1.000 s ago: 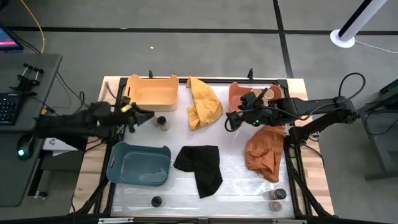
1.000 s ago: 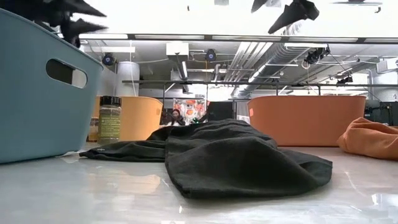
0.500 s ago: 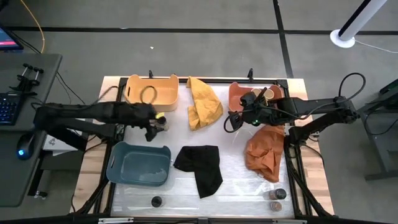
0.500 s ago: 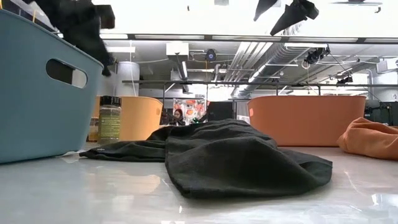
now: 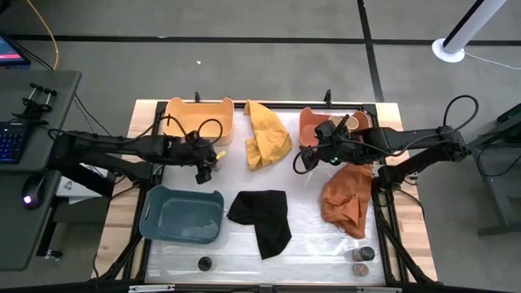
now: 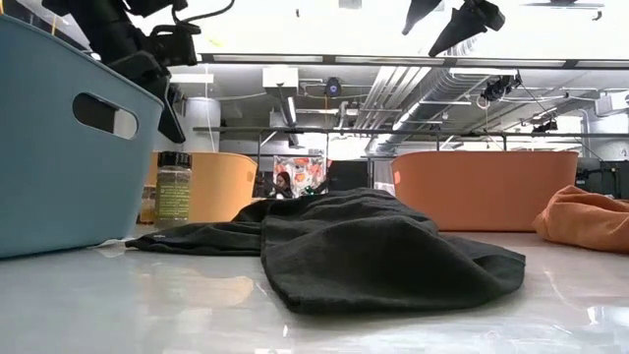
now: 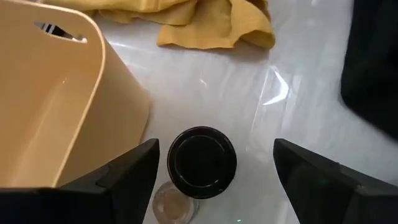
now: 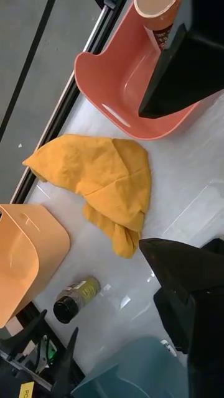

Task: Sort spices by type
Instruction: Put the top black spice bottle into the yellow bin

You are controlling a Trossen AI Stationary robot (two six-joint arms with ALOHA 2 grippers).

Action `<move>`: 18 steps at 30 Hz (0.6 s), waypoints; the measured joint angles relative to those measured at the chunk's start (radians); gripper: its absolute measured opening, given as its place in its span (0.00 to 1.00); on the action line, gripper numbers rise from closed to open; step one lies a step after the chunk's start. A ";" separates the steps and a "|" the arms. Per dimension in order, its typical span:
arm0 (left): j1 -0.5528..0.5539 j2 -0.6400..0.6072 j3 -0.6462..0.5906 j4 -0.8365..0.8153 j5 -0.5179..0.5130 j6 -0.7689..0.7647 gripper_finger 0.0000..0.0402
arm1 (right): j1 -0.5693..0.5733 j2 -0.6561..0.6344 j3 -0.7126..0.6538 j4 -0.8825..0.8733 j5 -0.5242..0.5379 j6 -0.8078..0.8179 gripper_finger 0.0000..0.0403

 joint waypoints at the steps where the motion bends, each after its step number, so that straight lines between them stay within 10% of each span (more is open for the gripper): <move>1: 0.000 0.004 0.000 0.000 0.001 0.014 0.75 | 0.000 0.000 0.000 0.000 0.000 0.000 0.81; 18: 0.035 0.159 0.000 0.031 0.021 0.020 0.75 | 0.000 0.000 0.000 0.000 0.006 0.005 0.81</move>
